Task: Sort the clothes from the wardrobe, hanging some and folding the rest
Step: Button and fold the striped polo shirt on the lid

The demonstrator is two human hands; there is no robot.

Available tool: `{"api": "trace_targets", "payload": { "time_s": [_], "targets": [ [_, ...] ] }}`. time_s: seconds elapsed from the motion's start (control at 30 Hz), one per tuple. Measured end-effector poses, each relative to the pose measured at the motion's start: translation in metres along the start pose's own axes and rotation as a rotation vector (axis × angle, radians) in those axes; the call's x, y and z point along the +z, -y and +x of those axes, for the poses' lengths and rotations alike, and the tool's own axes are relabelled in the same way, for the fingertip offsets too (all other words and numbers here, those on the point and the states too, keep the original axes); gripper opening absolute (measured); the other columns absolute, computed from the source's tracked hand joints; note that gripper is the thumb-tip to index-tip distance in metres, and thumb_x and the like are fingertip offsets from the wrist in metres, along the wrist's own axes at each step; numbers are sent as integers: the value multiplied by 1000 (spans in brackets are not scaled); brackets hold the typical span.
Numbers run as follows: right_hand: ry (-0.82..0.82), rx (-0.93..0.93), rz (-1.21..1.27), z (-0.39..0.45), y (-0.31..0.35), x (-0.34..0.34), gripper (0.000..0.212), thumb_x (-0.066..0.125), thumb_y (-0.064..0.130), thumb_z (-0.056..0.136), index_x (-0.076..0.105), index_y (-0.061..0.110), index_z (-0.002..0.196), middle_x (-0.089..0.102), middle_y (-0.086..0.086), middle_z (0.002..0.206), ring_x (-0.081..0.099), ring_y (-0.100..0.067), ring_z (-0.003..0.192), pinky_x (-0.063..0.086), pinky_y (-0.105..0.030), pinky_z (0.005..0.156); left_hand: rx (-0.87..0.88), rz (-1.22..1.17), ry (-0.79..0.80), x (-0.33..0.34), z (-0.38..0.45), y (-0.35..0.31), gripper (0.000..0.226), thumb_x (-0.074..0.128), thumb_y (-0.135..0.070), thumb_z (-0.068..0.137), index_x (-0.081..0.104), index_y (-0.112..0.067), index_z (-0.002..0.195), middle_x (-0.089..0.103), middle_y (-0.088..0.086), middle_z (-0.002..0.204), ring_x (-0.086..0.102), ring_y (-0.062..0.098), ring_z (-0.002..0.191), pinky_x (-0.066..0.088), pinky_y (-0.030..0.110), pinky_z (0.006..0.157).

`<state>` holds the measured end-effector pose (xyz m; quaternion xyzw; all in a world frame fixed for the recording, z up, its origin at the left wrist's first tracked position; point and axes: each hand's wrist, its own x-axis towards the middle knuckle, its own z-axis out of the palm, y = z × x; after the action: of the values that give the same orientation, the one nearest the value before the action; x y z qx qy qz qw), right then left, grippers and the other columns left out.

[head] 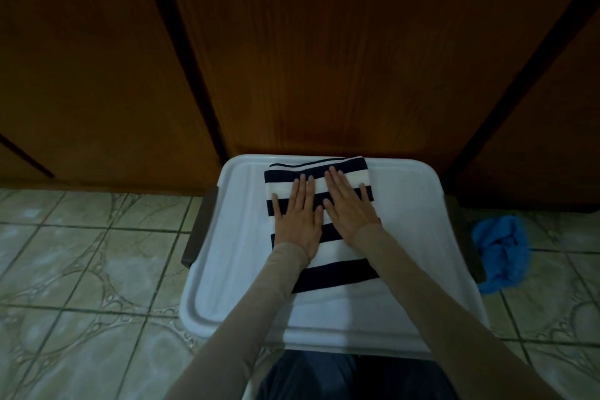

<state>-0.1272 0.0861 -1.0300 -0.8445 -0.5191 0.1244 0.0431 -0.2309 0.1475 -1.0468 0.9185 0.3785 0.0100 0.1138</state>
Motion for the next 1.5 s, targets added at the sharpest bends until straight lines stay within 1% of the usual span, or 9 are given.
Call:
{"api": "trace_targets", "payload": {
  "time_s": [0.2, 0.4, 0.73, 0.93, 1.0, 1.1, 1.2, 1.33, 1.5],
  "targets": [
    [-49, 130, 28, 13, -18, 14, 63, 14, 49, 99, -15, 22, 148, -19, 4, 156, -16, -10, 143, -9, -38, 115, -93, -6, 9, -4, 25, 18, 57, 10, -41, 101, -14, -19, 148, -18, -3, 157, -17, 12, 144, -13, 48, 113],
    [-73, 207, 84, 6, -24, 17, 59, 14, 41, 101, -15, 22, 147, -21, 1, 156, -16, -14, 144, -6, -41, 116, -130, 36, -15, -4, 14, 34, 56, 9, -39, 101, -18, -20, 147, -22, 0, 155, -20, 16, 143, -18, 52, 108],
    [-38, 140, 55, -36, -35, 25, 54, 10, 36, 102, -16, 22, 147, -22, 2, 155, -14, -11, 144, -8, -38, 115, 333, 57, 154, -1, -38, 20, 63, -29, -59, 76, -27, -39, 136, -31, -17, 145, -28, 0, 134, -25, 46, 105],
    [9, 48, -22, -66, -49, 24, 84, -46, 60, 60, -30, 26, 135, -22, 7, 154, -13, -10, 144, -3, -37, 116, 329, 81, 209, -14, -50, 38, 59, -14, -58, 85, -22, -37, 139, -24, -18, 148, -18, -1, 139, -14, 43, 112],
    [67, 1, -27, -75, -53, 16, 52, -13, 44, 95, -22, 24, 143, -16, 6, 156, -9, -9, 144, -1, -36, 116, 313, 71, 233, -18, -56, 47, 55, -4, -52, 93, -22, -31, 141, -15, -13, 155, -12, 3, 142, -7, 37, 115],
    [112, -67, -34, -84, -58, 1, 69, 31, -3, 97, -7, 22, 148, -6, 3, 158, -4, -11, 145, 0, -34, 116, 313, 61, 247, -25, -63, 59, 71, 36, -20, 101, -21, -21, 143, -6, -3, 158, 0, 10, 146, 4, 29, 116],
    [123, -119, -66, -88, -63, -5, 70, 36, -4, 96, -2, 22, 149, 1, 3, 158, 1, -10, 145, 1, -32, 116, 307, -2, 263, -28, -69, 64, 84, 54, -19, 94, -13, -22, 146, 3, 0, 158, 9, 14, 145, 7, 28, 116],
    [118, -143, -47, -92, -64, -3, 74, 43, -6, 92, 10, 27, 149, 13, 6, 157, 12, -7, 144, 7, -29, 115, 109, -217, 252, -38, -74, 63, 53, 45, -21, 98, 24, -40, 143, 29, 10, 152, 34, 30, 135, 24, 32, 113],
    [108, -205, 14, -107, -71, -7, 60, 52, 9, 93, 28, 28, 145, 28, 5, 152, 25, -9, 140, 11, -16, 110, 168, -178, 217, -39, -90, 69, 49, 46, -19, 97, 31, -47, 134, 47, 11, 137, 49, 27, 121, 33, 24, 105]
  ]
}}
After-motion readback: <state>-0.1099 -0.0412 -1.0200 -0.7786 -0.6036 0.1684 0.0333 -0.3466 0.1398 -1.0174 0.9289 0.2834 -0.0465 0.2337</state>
